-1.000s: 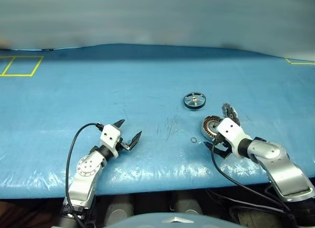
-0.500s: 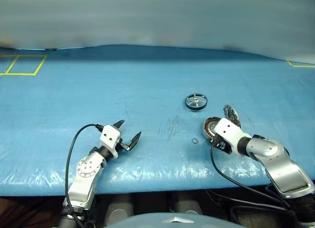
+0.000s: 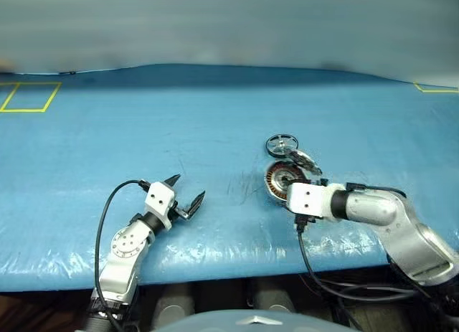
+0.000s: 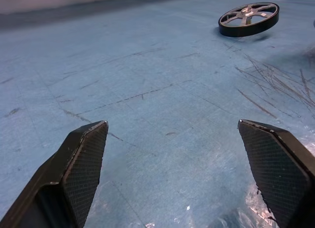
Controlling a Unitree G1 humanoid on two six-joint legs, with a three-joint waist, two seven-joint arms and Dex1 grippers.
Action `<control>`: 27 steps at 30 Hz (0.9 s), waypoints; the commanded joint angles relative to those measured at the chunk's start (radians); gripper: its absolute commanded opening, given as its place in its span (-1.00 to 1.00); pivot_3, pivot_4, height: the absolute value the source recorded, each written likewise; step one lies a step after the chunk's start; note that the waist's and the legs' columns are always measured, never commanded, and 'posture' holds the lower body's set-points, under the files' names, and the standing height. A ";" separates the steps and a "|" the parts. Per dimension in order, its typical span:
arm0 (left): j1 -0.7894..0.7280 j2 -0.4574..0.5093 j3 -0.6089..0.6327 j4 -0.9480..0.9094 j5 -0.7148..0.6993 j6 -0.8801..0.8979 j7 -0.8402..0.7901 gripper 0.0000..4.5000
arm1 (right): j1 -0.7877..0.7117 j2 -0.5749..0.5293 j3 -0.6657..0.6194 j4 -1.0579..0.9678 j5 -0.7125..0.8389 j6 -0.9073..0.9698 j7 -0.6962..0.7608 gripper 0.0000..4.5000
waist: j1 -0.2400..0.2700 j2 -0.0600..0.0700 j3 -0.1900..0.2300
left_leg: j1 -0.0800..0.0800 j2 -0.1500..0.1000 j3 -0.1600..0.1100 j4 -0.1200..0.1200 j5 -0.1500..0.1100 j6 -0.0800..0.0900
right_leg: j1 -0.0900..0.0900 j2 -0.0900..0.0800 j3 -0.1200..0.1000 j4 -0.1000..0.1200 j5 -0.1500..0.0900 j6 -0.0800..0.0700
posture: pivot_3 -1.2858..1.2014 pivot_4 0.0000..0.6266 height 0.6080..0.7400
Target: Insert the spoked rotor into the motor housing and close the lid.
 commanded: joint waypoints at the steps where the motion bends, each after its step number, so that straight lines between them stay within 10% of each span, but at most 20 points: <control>1: -0.008 0.004 0.003 0.000 0.005 -0.010 -0.002 1.00 | -0.112 0.030 0.069 -0.013 -0.065 -0.114 0.049 -0.06 | 0.001 0.000 0.000 | 0.000 0.000 0.000 0.000 0.000 0.000 | 0.000 0.000 0.000 0.000 0.000 0.000 | 0.03 -0.52 1.00; 9: 0.008 0.000 0.010 -0.004 0.011 -0.018 0.019 1.00 | -0.392 0.214 0.286 0.269 -0.155 -0.359 0.182 -0.06 | 0.002 -0.001 0.000 | -0.001 0.000 0.001 0.000 0.000 0.000 | 0.000 0.000 0.000 -0.001 0.003 -0.004 | 0.03 -0.52 1.00; 25: 0.039 -0.012 0.007 -0.026 0.016 -0.022 0.050 1.00 | -0.527 0.323 0.329 0.607 -0.226 -0.584 0.232 -0.06 | 0.000 0.000 0.000 | 0.002 0.001 0.003 0.000 0.000 0.000 | 0.001 0.000 0.000 0.000 0.005 -0.005 | 0.03 -0.52 1.00; 27: 0.037 -0.013 0.008 -0.025 0.017 -0.022 0.051 1.00 | -0.523 0.333 0.320 0.613 -0.221 -0.590 0.229 0.27 | 0.000 0.000 0.000 | 0.002 0.001 0.003 0.000 0.000 0.000 | 0.001 0.000 0.000 0.000 0.005 -0.006 | 0.03 -0.52 1.00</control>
